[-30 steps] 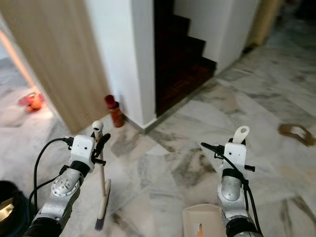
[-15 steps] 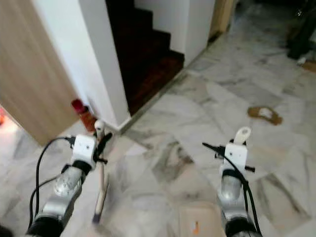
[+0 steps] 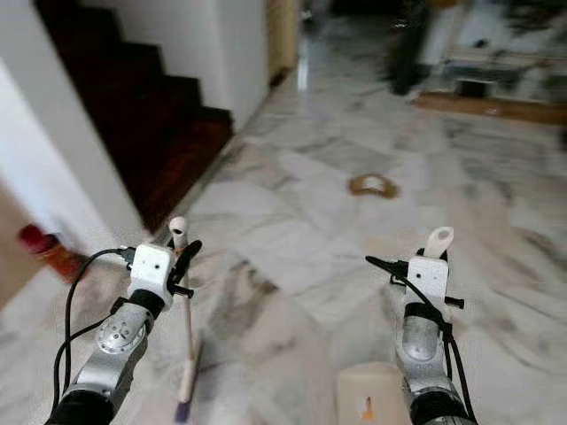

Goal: Sweep floor

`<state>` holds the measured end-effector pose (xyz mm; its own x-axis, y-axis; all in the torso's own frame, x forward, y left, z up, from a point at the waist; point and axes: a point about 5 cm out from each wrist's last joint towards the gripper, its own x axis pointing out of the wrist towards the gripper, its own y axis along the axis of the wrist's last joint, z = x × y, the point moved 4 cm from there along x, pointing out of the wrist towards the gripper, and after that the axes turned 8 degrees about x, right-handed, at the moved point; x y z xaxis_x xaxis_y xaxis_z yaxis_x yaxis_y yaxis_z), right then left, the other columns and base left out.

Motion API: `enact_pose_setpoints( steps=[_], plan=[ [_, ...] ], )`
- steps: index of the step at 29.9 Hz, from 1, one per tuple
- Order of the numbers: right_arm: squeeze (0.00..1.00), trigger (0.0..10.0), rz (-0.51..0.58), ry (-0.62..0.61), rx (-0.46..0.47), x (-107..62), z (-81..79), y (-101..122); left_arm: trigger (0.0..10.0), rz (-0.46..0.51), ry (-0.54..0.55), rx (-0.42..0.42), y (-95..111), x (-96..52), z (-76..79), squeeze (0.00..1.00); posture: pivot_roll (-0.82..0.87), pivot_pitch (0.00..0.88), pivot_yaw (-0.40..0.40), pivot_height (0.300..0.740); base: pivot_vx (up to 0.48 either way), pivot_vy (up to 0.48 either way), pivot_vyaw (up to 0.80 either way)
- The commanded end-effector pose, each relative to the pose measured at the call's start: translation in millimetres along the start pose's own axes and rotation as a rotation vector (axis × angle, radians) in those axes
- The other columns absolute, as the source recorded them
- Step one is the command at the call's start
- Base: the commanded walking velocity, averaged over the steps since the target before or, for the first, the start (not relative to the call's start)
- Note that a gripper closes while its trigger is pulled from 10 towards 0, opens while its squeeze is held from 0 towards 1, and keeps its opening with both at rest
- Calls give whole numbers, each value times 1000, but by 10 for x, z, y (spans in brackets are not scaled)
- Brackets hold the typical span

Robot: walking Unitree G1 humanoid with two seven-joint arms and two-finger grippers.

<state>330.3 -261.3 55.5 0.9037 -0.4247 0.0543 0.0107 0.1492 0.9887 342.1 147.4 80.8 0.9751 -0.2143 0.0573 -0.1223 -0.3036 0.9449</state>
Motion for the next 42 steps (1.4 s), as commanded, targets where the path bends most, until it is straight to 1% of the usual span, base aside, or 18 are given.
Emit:
enact_pose_setpoints(
  steps=[1,7,14,23,25,26,34,42],
  plan=[
    [0,10000,20,11,20,10,-63,53,10000,45,21,10,102,36,-80,0,23,0,65,740,0,0,-800],
    [0,10000,20,13,19,8,-64,52,10000,42,17,8,97,35,-73,0,20,0,66,740,0,0,-800],
    [0,10000,32,20,19,-3,-81,64,10000,20,15,11,57,30,-74,0,21,0,63,740,0,0,-123],
    [0,10000,18,27,31,-4,-104,48,10000,18,29,15,58,25,-94,0,26,0,60,740,290,0,0],
    [0,10000,17,25,42,5,-106,58,10000,18,30,15,59,27,-98,0,24,0,61,740,307,0,-800],
    [0,10000,22,27,39,8,-107,66,10000,17,31,15,58,27,-98,0,25,0,61,740,315,0,-800],
    [0,10000,27,34,29,2,-116,69,10000,12,39,12,48,20,-99,0,25,0,56,740,313,0,0],
    [0,10000,27,25,25,2,-86,63,10000,9,42,13,35,10,-109,0,21,0,57,740,313,0,0]
  ],
)
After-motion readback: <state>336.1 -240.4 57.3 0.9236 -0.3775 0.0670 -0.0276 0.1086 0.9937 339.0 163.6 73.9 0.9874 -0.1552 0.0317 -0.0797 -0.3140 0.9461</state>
